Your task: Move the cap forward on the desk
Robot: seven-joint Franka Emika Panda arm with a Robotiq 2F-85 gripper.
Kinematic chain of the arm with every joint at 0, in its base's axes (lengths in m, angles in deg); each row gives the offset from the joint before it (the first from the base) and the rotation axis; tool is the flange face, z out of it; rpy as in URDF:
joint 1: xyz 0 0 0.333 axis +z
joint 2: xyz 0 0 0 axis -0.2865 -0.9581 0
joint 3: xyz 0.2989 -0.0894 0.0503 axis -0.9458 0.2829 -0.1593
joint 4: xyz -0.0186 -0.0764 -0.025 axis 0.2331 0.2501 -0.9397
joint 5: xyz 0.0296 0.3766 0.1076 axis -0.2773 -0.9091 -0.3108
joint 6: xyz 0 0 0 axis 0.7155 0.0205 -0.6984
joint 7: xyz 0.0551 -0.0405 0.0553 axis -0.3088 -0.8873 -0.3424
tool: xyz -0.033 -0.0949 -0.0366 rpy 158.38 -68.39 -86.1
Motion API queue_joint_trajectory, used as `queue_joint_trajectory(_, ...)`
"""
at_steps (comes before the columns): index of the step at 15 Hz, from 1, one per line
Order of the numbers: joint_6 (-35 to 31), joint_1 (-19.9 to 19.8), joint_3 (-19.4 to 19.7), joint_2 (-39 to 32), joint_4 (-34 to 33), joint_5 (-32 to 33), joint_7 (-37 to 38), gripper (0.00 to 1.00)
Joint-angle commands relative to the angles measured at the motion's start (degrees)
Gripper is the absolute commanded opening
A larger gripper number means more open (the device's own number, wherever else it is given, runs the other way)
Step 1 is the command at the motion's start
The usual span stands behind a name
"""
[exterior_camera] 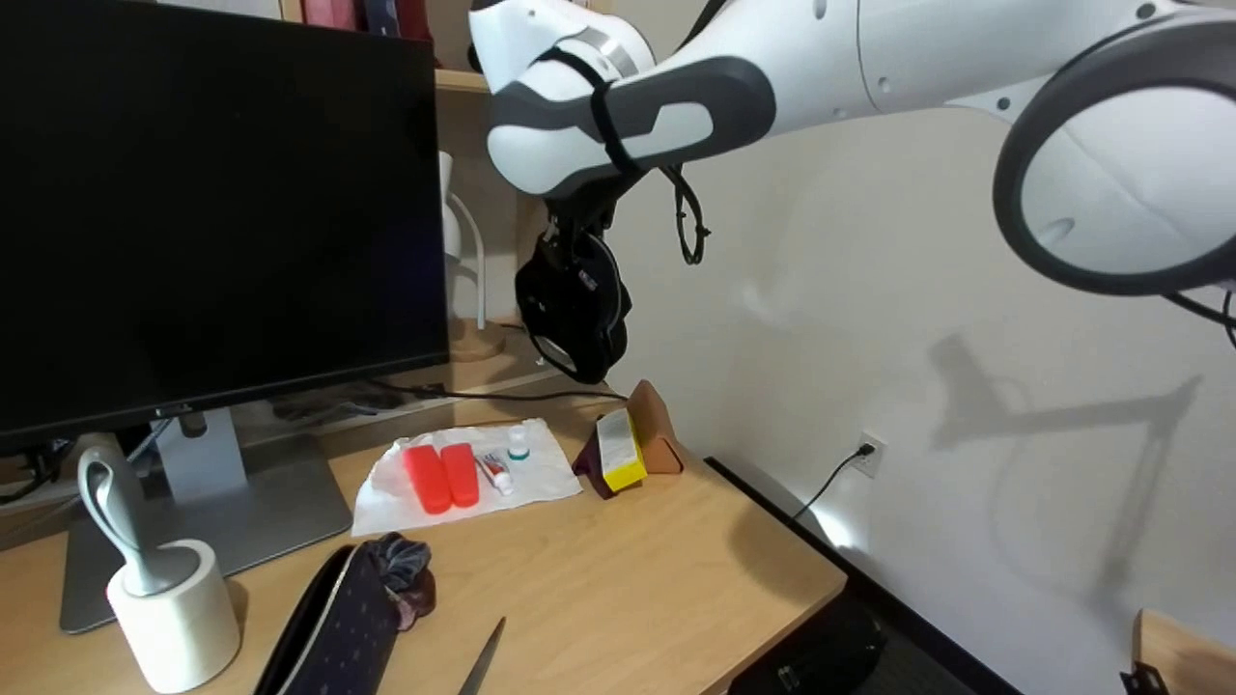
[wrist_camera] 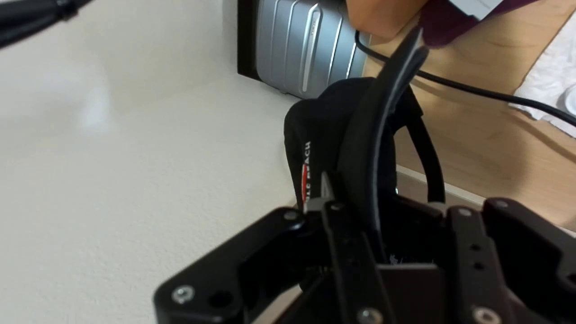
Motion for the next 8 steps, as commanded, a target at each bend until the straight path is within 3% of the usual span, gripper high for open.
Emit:
queue_joint_trajectory(1,0.7,2.4,2.6,-5.6,-6.0,4.7,-1.0,0.08)
queue_joint_trajectory(6,1.2,4.3,3.3,-9.0,-7.8,6.9,-2.2,0.08)
queue_joint_trajectory(7,1.4,4.3,3.0,-9.1,-7.7,6.5,-2.6,0.14)
queue_joint_trajectory(8,1.8,4.2,2.7,-9.0,-7.7,5.9,-2.6,0.37)
